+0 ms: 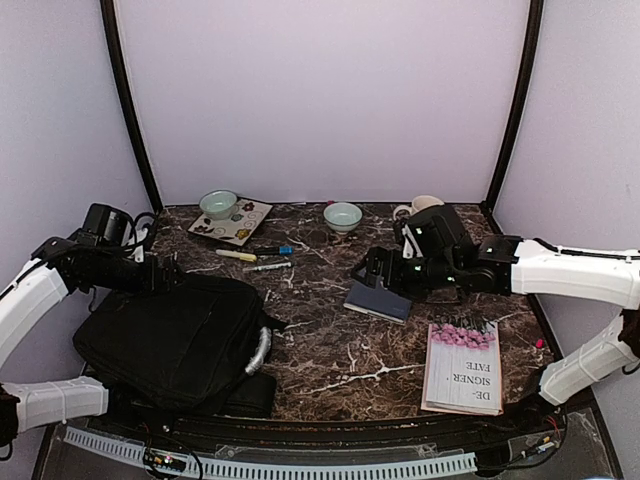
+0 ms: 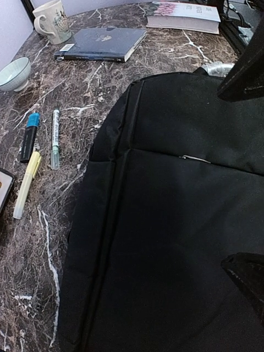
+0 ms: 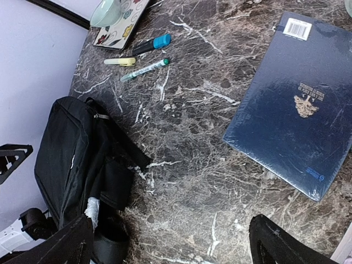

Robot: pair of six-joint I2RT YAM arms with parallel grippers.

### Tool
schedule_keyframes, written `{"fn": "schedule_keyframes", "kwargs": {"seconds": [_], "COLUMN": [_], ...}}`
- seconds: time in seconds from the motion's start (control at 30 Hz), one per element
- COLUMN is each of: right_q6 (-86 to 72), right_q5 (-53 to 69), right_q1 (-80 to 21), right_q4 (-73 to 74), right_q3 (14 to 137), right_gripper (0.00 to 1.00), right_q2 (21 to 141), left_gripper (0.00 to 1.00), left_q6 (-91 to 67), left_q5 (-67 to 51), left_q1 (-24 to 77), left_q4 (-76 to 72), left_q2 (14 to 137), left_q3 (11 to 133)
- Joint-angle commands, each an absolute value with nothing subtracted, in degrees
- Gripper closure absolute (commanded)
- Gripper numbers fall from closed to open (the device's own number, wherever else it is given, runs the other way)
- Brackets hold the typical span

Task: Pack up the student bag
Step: Pick up the student bag from the center of the board.

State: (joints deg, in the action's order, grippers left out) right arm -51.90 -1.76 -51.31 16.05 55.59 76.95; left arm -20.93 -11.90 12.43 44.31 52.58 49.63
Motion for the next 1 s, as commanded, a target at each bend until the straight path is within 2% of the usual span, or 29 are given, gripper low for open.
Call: {"fn": "schedule_keyframes", "kwargs": {"seconds": [0.0, 0.17, 0.47, 0.6, 0.97], "right_q6": [-53.6, -53.8, -60.4, -64.1, -71.0], "right_q5": [-6.7, -9.3, -15.9, -17.1, -20.7], "right_q1": [-51.9, -52.2, -56.1, -59.7, -67.6], "right_q4": [20.2, 27.9, 35.6, 36.4, 38.1], "right_q3": [58.1, 63.3, 65.7, 64.4, 65.1], "right_gripper": [0.01, 0.01, 0.01, 0.01, 0.05], "right_q2": [78.0, 81.5, 82.0, 80.3, 79.0], "left_gripper": [0.02, 0.02, 0.07, 0.12, 0.24], "left_q6": [-19.0, -18.5, -21.3, -21.3, -27.0], "left_q5": [-11.5, -12.0, -13.8, -16.2, -13.3], "left_q1": [14.3, 17.8, 22.3, 26.1, 39.3], "left_q4": [47.5, 48.4, 55.4, 56.3, 56.6], "left_q2": [52.6, 52.7, 58.6, 60.0, 61.7], "left_q3": [49.6, 50.6, 63.2, 63.5, 59.3]}}
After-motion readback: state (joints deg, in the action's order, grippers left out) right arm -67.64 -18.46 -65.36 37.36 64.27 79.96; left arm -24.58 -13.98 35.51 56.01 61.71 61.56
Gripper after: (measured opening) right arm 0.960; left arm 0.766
